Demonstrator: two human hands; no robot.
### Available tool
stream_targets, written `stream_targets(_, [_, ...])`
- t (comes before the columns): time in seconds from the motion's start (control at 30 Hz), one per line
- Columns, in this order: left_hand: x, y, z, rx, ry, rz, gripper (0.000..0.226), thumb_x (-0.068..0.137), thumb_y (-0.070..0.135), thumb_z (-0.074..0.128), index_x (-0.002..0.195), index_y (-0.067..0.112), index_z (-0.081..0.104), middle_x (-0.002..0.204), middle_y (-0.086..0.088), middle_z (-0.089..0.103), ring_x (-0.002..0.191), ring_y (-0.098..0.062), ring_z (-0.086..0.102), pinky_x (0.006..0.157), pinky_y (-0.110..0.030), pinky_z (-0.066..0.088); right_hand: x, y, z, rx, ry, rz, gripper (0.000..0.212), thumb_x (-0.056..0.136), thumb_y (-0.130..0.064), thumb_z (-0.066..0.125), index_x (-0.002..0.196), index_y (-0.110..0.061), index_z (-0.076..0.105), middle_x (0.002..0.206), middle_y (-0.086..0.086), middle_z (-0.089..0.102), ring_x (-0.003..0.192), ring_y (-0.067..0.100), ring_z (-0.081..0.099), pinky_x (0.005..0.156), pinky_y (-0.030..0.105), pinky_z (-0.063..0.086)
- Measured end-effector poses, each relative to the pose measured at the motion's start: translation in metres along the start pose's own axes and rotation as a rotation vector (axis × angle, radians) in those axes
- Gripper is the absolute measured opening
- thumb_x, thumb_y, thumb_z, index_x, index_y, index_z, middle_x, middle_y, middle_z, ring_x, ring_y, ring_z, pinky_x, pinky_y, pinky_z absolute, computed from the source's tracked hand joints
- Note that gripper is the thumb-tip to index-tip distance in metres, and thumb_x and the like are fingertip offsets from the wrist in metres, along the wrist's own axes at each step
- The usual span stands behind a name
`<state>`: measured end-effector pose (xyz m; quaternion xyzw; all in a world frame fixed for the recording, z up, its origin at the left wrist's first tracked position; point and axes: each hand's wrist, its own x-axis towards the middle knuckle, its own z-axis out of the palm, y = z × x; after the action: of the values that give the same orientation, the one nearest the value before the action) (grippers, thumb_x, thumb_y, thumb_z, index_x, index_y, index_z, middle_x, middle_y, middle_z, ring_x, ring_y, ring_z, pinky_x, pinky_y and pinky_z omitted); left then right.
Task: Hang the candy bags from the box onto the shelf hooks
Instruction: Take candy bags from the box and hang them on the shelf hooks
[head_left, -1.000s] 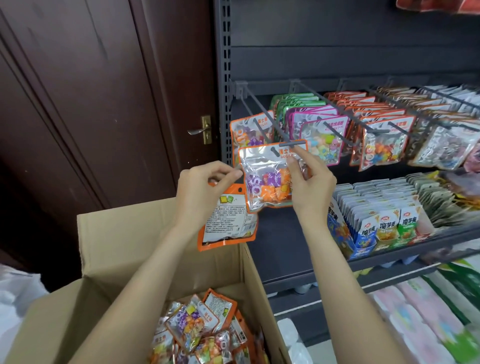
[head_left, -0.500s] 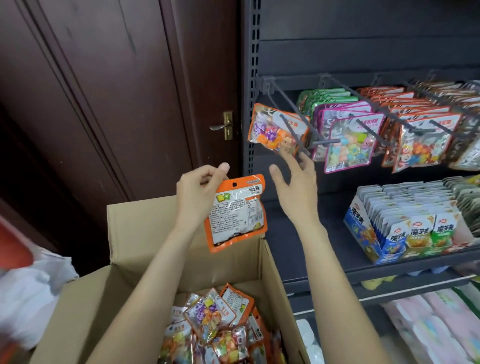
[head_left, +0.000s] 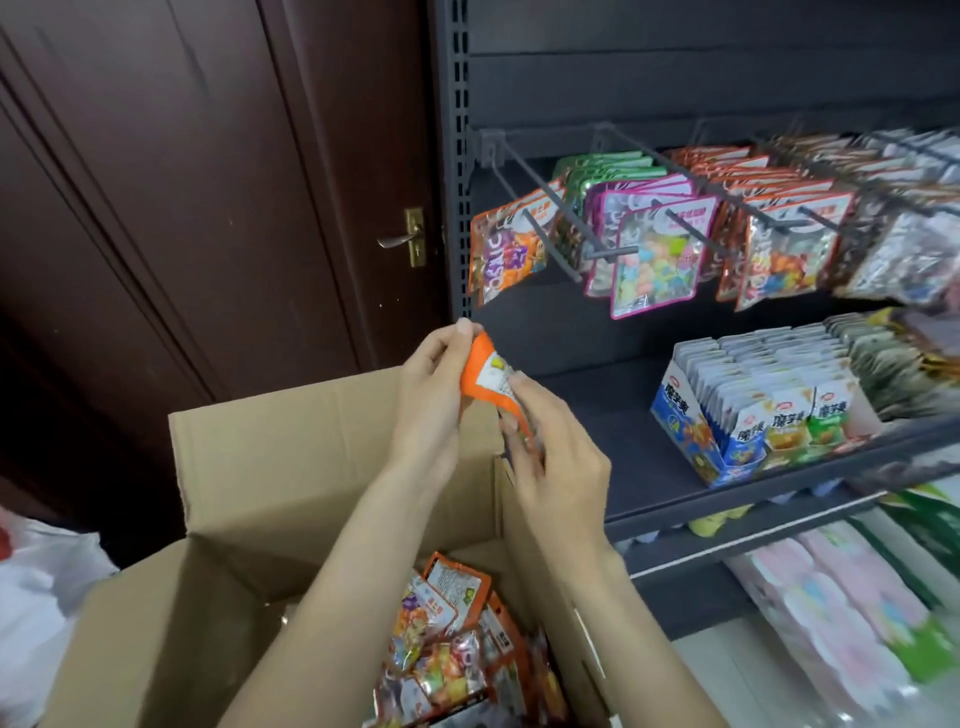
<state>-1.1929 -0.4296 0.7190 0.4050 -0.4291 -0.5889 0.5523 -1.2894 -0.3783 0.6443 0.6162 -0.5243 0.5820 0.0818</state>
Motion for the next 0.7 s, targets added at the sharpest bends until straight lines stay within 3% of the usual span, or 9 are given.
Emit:
stream_targets(0.07, [0.001, 0.003, -0.004, 0.109, -0.057, 0.140, 0.011, 0.093, 0.012, 0.059, 0.102, 0.012, 0.066, 0.095, 0.003, 0.066, 0.086, -0.002, 0.060, 0.073, -0.016, 0.050, 0.010, -0.005, -0.011, 0.235, 0.062, 0.278, 0.037, 0.088, -0.009, 0.067, 0.120, -0.025, 0.058, 0.109, -0.008, 0.069, 0.099, 0.000, 0.062, 0.083, 0.017, 0.048])
stream_targets(0.13, [0.003, 0.003, -0.010, 0.247, -0.069, 0.260, 0.027, 0.085, 0.009, 0.069, 0.110, 0.019, 0.062, 0.106, 0.013, 0.063, 0.093, 0.005, 0.058, 0.079, -0.013, 0.047, 0.021, -0.007, -0.020, 0.589, 0.107, 0.595, 0.034, 0.084, -0.018, 0.073, 0.114, -0.024, 0.059, 0.102, -0.011, 0.069, 0.096, 0.006, 0.066, 0.081, 0.026, 0.050])
stream_targets(0.2, [-0.001, 0.004, -0.014, 0.270, -0.139, 0.258, 0.047, 0.074, 0.019, 0.078, 0.114, 0.031, 0.055, 0.119, 0.015, 0.057, 0.105, 0.001, 0.058, 0.087, -0.017, 0.049, 0.029, -0.005, -0.028, 0.867, 0.127, 0.771, 0.044, 0.080, -0.024, 0.070, 0.122, -0.019, 0.054, 0.108, -0.003, 0.068, 0.100, 0.014, 0.067, 0.078, 0.034, 0.054])
stream_targets(0.33, [-0.009, 0.006, -0.005, 0.276, -0.363, 0.299, 0.055, 0.072, 0.013, 0.081, 0.114, 0.032, 0.050, 0.118, 0.016, 0.060, 0.100, -0.009, 0.065, 0.075, -0.023, 0.055, 0.039, -0.007, -0.034, 1.018, 0.142, 0.763, 0.049, 0.084, -0.019, 0.069, 0.126, -0.031, 0.047, 0.121, 0.002, 0.063, 0.107, 0.018, 0.065, 0.076, 0.035, 0.056])
stream_targets(0.47, [-0.011, 0.009, 0.006, 0.299, -0.352, 0.348, 0.053, 0.074, 0.008, 0.079, 0.117, 0.024, 0.054, 0.117, 0.013, 0.062, 0.097, -0.008, 0.067, 0.070, -0.022, 0.055, 0.039, -0.005, -0.038, 0.962, 0.195, 0.734, 0.050, 0.080, -0.019, 0.074, 0.122, -0.031, 0.049, 0.117, 0.001, 0.065, 0.105, 0.018, 0.066, 0.071, 0.032, 0.056])
stream_targets(0.57, [-0.013, 0.006, 0.008, 0.282, -0.361, 0.345, 0.056, 0.073, 0.004, 0.080, 0.116, 0.028, 0.053, 0.114, 0.015, 0.063, 0.097, -0.008, 0.067, 0.067, -0.020, 0.054, 0.035, 0.000, -0.041, 0.915, 0.242, 0.730, 0.060, 0.069, -0.029, 0.085, 0.119, -0.034, 0.052, 0.121, 0.007, 0.064, 0.107, 0.023, 0.065, 0.073, 0.034, 0.056])
stream_targets(0.7, [-0.014, 0.003, 0.013, 0.288, -0.372, 0.359, 0.059, 0.074, -0.001, 0.078, 0.118, 0.028, 0.052, 0.110, 0.023, 0.064, 0.098, -0.004, 0.066, 0.069, -0.019, 0.054, 0.033, 0.003, -0.045, 0.813, 0.314, 0.678, 0.060, 0.069, -0.021, 0.083, 0.118, -0.038, 0.053, 0.124, 0.011, 0.060, 0.104, 0.021, 0.065, 0.088, 0.051, 0.053])
